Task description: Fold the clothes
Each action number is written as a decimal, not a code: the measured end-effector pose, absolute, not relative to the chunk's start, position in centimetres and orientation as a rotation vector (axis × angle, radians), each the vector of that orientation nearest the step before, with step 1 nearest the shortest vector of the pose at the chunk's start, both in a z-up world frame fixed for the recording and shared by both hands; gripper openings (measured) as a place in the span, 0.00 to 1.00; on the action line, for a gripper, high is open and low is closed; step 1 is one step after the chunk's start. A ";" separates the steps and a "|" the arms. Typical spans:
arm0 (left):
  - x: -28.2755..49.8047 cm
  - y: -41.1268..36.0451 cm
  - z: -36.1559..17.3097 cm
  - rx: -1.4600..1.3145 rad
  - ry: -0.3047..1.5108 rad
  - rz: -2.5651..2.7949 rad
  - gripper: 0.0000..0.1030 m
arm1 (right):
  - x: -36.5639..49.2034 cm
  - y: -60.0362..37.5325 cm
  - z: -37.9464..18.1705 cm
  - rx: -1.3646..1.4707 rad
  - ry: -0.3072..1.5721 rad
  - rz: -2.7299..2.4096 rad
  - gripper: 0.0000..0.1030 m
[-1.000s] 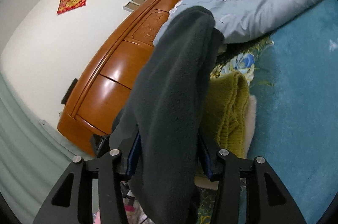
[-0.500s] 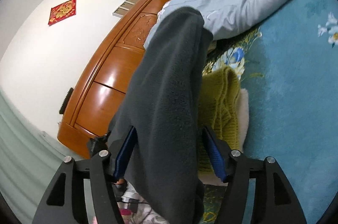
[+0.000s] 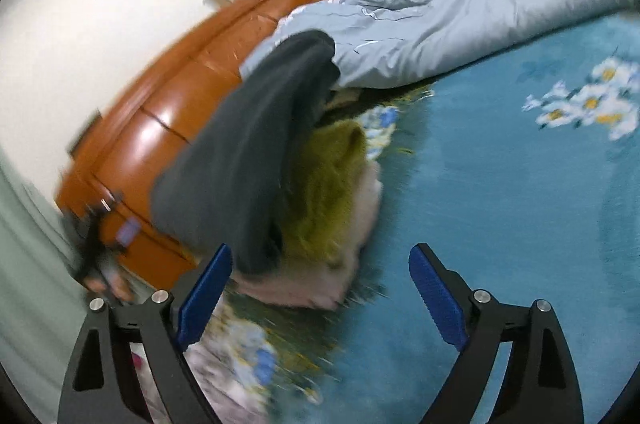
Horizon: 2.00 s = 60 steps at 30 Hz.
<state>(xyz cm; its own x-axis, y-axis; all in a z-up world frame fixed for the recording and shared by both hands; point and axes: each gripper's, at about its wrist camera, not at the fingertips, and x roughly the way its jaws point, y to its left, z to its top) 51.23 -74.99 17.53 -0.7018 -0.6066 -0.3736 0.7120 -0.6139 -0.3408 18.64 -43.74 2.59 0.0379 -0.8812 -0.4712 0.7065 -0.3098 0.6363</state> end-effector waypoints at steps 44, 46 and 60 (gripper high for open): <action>47.2 -56.3 14.0 0.533 0.293 -2.003 1.00 | 32.1 -44.3 10.8 0.660 0.293 -1.894 1.00; 47.1 -56.2 14.0 0.541 0.289 -2.002 1.00 | 32.2 -44.2 10.9 0.659 0.293 -1.899 1.00; 48.0 -56.1 13.7 0.556 0.328 -2.022 1.00 | 33.5 -44.0 11.5 0.646 0.306 -1.893 1.00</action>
